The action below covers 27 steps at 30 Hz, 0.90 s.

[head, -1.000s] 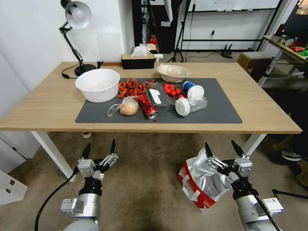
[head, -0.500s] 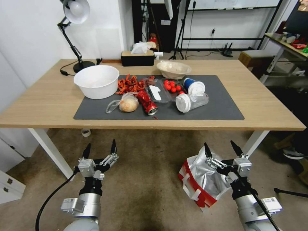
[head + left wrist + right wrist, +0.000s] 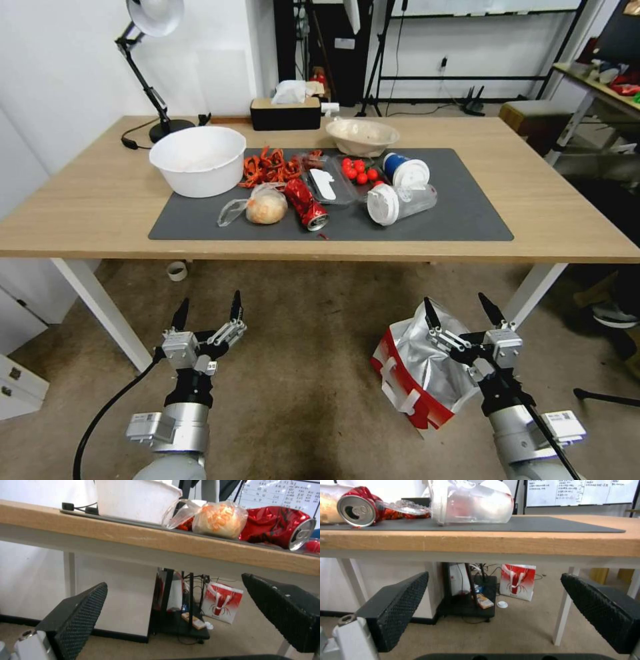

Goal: Pick up the food delivery bag from the floor and place it on the table.

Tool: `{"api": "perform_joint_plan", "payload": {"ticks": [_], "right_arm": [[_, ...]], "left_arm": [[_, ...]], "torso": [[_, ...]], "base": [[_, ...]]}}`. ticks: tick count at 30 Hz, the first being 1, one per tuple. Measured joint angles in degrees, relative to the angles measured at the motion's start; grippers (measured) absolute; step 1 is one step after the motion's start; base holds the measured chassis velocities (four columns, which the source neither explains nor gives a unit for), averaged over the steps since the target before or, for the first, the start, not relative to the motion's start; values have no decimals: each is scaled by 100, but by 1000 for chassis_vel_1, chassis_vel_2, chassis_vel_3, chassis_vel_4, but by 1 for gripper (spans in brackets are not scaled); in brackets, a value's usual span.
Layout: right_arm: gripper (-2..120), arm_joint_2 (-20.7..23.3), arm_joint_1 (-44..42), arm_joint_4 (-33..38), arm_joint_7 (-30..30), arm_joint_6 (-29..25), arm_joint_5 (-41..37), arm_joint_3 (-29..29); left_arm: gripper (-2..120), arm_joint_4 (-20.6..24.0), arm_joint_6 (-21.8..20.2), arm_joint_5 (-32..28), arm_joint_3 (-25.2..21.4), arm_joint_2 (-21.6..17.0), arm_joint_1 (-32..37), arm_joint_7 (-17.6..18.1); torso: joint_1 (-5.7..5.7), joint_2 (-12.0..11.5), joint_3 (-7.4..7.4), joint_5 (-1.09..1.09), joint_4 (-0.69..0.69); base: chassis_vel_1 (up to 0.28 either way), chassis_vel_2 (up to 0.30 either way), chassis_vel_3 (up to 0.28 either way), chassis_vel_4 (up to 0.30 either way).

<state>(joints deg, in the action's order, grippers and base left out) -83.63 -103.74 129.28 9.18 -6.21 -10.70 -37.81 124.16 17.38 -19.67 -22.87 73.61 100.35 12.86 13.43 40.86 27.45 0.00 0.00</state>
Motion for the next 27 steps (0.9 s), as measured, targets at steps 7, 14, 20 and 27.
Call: {"api": "perform_joint_plan", "payload": {"ticks": [7, 14, 20, 27], "right_arm": [[100, -4, 3, -11, 3, 0, 9, 2], [100, -5, 9, -27, 5, 1, 12, 2], [100, 14, 12, -30, 17, 10, 14, -5], [100, 22, 23, -30, 19, 19, 11, -13]], "left_arm": [[100, 0, 1, -10, 0, -3, -4, -2], [100, 0, 6, -27, -3, -6, 1, -20], [100, -1, 13, -38, 1, -6, -6, -45], [100, -11, 22, -46, 3, -10, -9, -56]], "torso": [[-62, -149, -89, 0, 0], [-137, -331, -196, 0, 0], [-200, -489, -291, 0, 0], [-263, -659, -399, 0, 0]], "base": [[0, 0, 0, 0], [0, 0, 0, 0], [0, 0, 0, 0], [0, 0, 0, 0]]}}
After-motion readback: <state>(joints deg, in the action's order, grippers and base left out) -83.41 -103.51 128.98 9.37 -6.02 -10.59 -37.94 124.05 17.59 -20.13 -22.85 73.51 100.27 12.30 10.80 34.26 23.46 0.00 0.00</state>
